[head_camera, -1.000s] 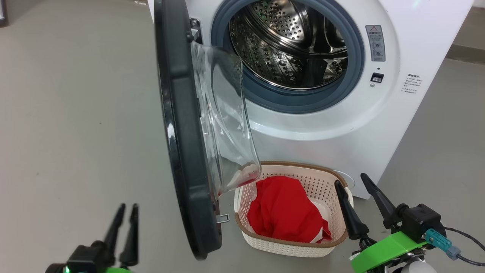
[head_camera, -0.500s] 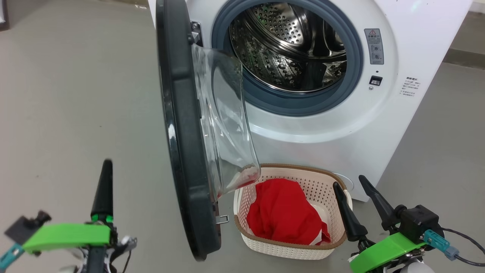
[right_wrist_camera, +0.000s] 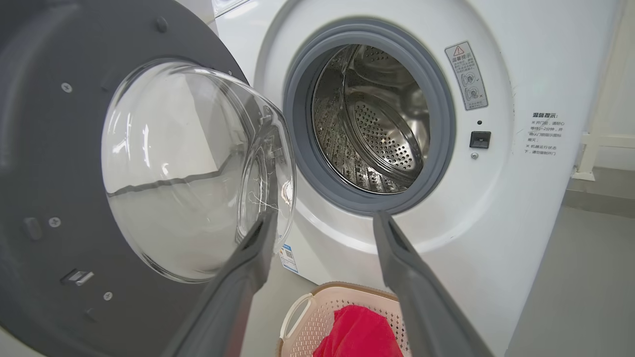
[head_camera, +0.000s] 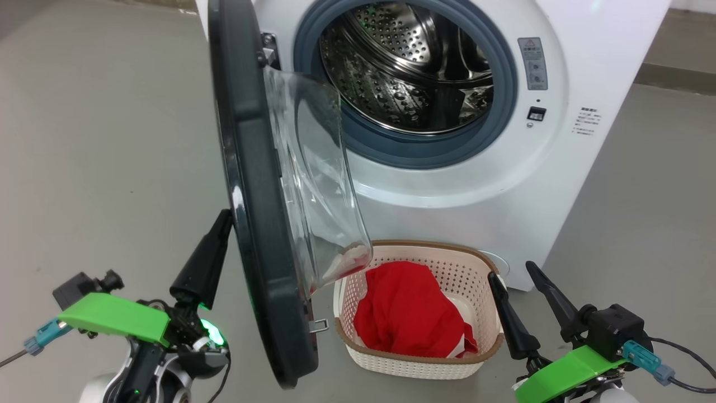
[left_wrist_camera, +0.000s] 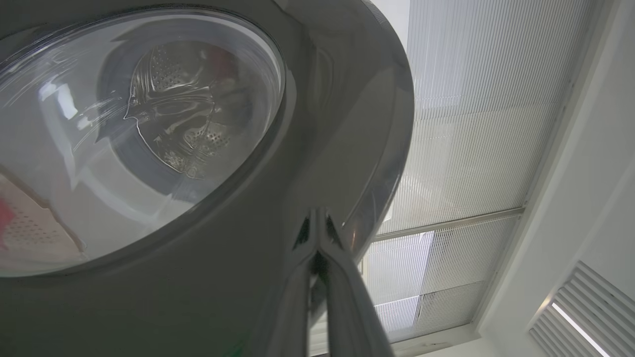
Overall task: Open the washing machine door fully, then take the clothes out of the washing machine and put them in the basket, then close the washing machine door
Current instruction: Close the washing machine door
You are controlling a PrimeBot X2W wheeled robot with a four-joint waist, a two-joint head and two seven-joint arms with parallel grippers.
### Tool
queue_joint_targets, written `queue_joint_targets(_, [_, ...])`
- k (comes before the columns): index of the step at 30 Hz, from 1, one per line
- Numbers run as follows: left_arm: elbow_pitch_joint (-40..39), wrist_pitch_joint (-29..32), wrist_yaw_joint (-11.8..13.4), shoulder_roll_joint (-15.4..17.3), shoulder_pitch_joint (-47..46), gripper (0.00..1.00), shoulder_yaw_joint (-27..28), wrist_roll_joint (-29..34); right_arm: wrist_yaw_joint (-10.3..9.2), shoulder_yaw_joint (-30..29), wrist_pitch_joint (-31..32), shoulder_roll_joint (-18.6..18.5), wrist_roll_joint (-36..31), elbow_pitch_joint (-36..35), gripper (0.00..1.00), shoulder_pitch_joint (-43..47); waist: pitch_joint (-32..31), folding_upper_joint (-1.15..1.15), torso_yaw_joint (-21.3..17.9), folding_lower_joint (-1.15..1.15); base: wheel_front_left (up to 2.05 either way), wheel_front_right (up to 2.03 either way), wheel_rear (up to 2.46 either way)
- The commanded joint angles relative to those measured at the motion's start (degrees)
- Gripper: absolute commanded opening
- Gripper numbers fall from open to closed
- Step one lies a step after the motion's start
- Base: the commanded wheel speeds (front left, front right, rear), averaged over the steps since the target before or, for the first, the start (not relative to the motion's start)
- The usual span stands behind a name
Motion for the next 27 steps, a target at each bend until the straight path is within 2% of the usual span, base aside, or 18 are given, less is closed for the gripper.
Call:
queue_joint_targets(1, [-2.3, 0.9, 0.5, 1.1, -0.6, 0.0, 1.2, 0.0, 0.36, 1.3, -0.4, -0.4, 0.2, -1.4, 1.0, -1.5, 0.3, 0.0, -0.7, 0.0, 0.0, 0.0, 0.0])
queue_joint_targets(11, [-5.2, 1.6, 2.6, 1.1, 0.5, 0.0, -0.7, 0.6, 0.36, 1.4, -0.4, -0.7, 0.4, -1.6, 1.0, -1.9, 1.7, 0.0, -4.9, 0.0, 0.0, 0.0, 0.0])
queue_joint_targets(27, [-3.7, -0.2, 1.2, 0.8, -2.6, 0.0, -0.7, 1.3, 0.36, 0.9, -0.4, -1.7, 0.5, -1.9, 1.0, -3.9, 5.1, 0.0, -15.6, 0.0, 0.0, 0.0, 0.0])
